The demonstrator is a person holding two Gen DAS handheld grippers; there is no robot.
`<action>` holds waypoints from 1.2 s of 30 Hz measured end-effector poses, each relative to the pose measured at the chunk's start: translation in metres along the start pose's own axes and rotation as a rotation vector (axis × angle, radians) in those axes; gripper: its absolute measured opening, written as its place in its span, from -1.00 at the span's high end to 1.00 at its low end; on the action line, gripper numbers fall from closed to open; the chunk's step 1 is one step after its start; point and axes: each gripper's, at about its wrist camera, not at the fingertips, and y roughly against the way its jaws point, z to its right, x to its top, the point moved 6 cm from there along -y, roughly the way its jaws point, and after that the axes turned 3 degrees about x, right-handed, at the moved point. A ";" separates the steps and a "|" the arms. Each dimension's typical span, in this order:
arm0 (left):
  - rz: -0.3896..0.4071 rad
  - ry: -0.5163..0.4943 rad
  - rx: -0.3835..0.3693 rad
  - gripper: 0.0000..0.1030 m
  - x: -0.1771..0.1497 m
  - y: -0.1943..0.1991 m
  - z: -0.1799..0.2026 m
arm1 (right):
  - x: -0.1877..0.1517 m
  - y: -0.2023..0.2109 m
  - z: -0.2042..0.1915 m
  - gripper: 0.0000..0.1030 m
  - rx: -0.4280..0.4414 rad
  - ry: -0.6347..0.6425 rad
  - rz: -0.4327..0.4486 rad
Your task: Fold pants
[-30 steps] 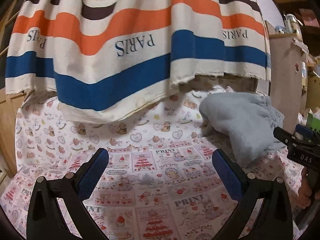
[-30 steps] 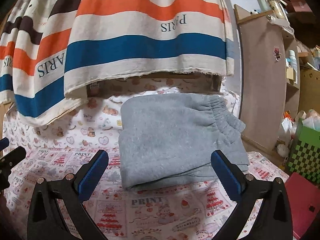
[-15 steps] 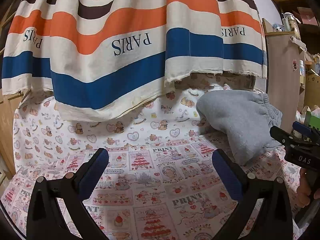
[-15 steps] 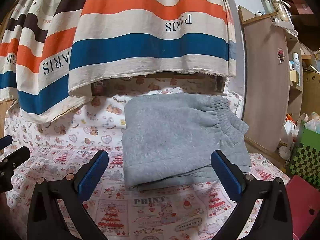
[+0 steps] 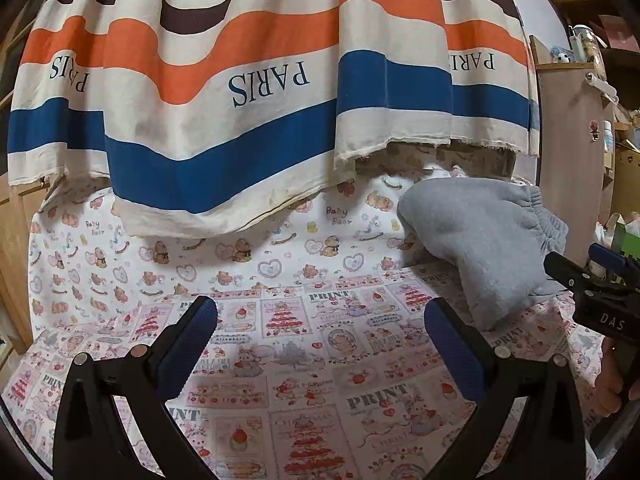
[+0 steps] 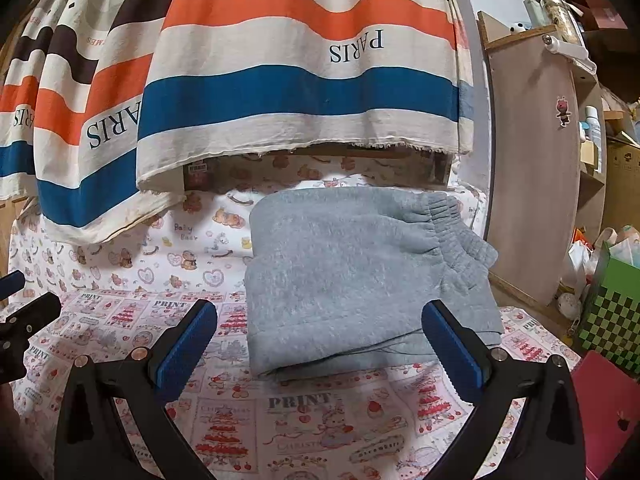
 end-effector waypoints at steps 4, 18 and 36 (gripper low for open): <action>0.005 -0.005 0.006 -0.99 0.000 0.001 0.000 | 0.000 0.000 0.000 -0.99 0.000 0.000 0.000; -0.014 -0.006 0.016 -0.99 -0.001 -0.001 0.000 | 0.000 -0.001 -0.001 -0.99 0.001 0.000 -0.001; -0.006 -0.002 0.008 -0.99 0.000 0.000 -0.001 | 0.000 0.000 0.000 -0.99 0.002 0.001 -0.001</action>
